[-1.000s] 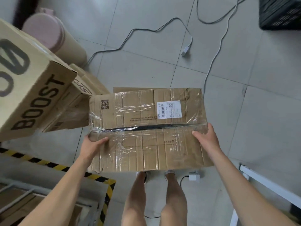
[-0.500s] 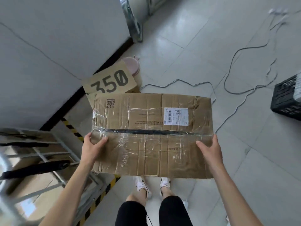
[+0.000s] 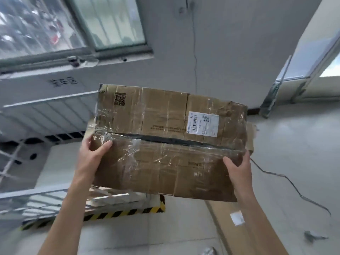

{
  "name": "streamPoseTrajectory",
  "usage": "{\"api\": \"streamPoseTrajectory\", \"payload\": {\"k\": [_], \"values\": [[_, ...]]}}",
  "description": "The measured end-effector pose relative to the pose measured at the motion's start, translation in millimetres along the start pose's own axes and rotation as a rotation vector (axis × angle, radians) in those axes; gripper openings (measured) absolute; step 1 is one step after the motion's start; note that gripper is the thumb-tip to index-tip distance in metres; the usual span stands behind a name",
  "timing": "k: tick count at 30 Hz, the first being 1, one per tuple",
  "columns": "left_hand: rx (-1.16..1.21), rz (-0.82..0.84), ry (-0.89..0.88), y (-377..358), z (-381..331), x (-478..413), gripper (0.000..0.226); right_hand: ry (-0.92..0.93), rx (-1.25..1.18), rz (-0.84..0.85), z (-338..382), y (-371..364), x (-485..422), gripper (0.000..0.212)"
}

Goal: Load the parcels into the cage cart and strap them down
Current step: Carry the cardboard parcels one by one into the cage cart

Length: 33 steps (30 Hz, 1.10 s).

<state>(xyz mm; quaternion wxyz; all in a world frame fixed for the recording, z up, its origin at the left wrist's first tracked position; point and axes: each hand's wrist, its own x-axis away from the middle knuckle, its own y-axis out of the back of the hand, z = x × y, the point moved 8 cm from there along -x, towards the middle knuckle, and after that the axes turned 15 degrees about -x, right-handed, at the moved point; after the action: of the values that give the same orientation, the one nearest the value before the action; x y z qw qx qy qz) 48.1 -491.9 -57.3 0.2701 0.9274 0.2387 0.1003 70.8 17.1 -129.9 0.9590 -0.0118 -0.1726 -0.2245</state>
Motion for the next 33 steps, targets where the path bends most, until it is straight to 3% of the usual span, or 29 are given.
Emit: {"api": "streamPoseTrajectory", "payload": {"k": [6,13,20,25,30,33], "values": [[0.068,-0.344,0.085,222.7,84.5,9.0,0.069,0.135,-0.012,0.267,23.8,-204.6,90.3,0.086],[0.081,-0.511,0.176,393.6,186.3,-3.3,0.06,0.129,0.008,0.488,0.6,-382.2,188.1,0.086],[0.086,-0.558,0.212,488.7,259.7,-32.4,0.041,0.153,0.077,0.521,-10.1,-501.8,239.1,0.092],[0.11,-0.536,0.246,532.4,304.0,-99.8,0.063,0.121,0.064,0.558,-26.6,-590.5,248.1,0.092],[0.044,-0.484,0.233,575.0,338.2,-202.3,0.052,0.09,0.072,0.5,-43.5,-692.4,240.8,0.085],[0.05,-0.461,0.256,596.2,356.6,-239.5,0.062,0.08,0.076,0.496,-46.3,-739.6,240.4,0.081]]}}
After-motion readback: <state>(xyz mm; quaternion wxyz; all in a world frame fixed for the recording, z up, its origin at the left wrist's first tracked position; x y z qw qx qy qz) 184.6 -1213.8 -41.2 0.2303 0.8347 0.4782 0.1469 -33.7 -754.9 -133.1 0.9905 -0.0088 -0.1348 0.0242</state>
